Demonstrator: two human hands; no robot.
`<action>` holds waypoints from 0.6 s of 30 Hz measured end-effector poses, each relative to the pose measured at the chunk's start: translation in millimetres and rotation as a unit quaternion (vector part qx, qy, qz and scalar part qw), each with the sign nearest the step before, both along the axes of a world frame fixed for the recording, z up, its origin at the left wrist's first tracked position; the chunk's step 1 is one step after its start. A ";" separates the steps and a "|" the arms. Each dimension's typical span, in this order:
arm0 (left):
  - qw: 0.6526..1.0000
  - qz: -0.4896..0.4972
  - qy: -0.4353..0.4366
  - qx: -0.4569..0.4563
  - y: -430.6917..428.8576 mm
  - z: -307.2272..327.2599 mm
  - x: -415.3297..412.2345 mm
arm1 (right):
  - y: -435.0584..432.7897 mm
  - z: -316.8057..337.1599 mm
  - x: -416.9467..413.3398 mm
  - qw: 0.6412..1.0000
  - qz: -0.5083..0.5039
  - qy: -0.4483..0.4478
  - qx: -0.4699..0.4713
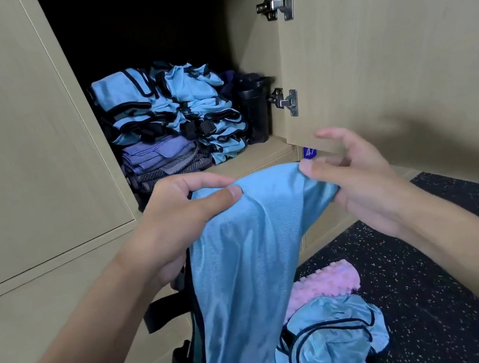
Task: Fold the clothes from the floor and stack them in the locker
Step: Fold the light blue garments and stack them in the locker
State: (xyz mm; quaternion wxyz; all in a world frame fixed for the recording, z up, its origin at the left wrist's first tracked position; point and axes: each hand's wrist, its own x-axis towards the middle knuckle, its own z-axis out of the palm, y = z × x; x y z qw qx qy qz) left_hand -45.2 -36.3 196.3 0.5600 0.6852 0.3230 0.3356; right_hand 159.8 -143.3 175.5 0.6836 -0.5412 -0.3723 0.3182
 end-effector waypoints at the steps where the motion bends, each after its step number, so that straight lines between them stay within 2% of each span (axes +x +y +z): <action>1: 1.000 0.000 -0.011 -0.008 0.0 1.7 -0.6 | 1.2 -2.0 -0.3 1.000 0.003 0.021 0.000; 5: 0.996 0.014 -0.066 -0.066 1.3 8.4 -4.9 | 3.1 -14.7 -9.7 0.995 0.061 -0.012 -0.081; 9: 0.997 0.018 -0.045 -0.064 3.0 11.1 -9.4 | 4.3 -9.8 -6.7 0.999 -0.035 0.024 0.003; 12: 0.998 0.023 -0.024 -0.048 3.4 9.6 -7.7 | 4.7 -10.2 -8.7 0.998 -0.067 0.016 0.013; 14: 0.997 0.036 -0.040 -0.058 3.1 9.3 -5.4 | 1.9 -12.9 -10.5 1.000 -0.022 0.017 0.003; 16: 0.994 0.040 -0.067 -0.081 2.0 9.9 -4.1 | -1.3 -18.6 -15.0 0.998 0.057 -0.019 -0.028; 18: 0.991 0.036 -0.085 -0.097 1.0 10.7 -3.1 | -1.4 -24.6 -18.9 0.994 0.093 -0.049 -0.024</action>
